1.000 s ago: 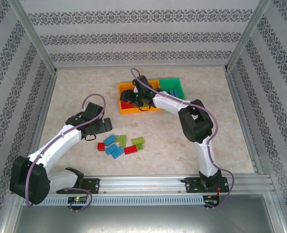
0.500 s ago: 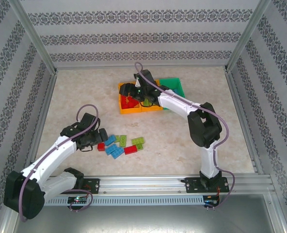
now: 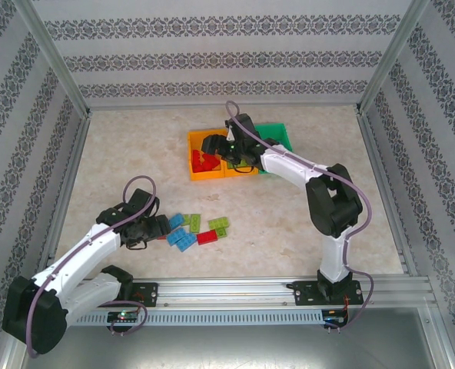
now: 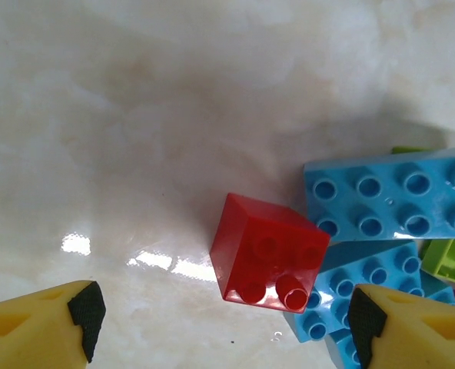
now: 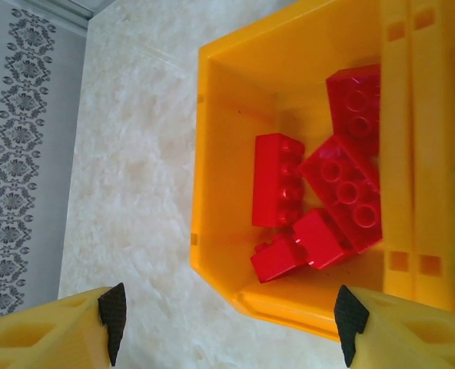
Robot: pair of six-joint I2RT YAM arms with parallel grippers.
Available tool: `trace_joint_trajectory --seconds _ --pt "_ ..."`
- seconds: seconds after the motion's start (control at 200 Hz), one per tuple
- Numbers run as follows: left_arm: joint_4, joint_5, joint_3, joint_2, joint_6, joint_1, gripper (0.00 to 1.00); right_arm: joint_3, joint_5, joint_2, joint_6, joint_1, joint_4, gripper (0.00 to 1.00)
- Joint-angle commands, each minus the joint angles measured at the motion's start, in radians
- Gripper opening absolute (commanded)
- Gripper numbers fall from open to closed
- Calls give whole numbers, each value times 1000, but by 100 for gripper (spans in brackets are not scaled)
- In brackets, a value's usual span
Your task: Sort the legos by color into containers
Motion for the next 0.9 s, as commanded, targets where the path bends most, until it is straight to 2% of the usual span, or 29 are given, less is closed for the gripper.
trace_joint_trajectory --seconds 0.0,0.245,0.37,0.515,0.729,0.894 --pt "39 10 -6 5 -12 -21 82 -29 21 -61 -23 -9 12 75" --pt "54 11 -2 34 -2 -40 79 -71 24 -70 -7 -17 16 75" --pt "59 11 -4 55 -3 -44 70 -80 26 -74 -9 -20 13 75" --pt "66 2 -2 79 -8 -44 70 -93 30 -82 -9 -23 13 75" --pt "98 6 7 127 0 -44 62 -108 35 -90 -9 -28 13 76" --pt "108 11 27 177 13 -43 51 -115 36 -95 -7 -31 12 76"
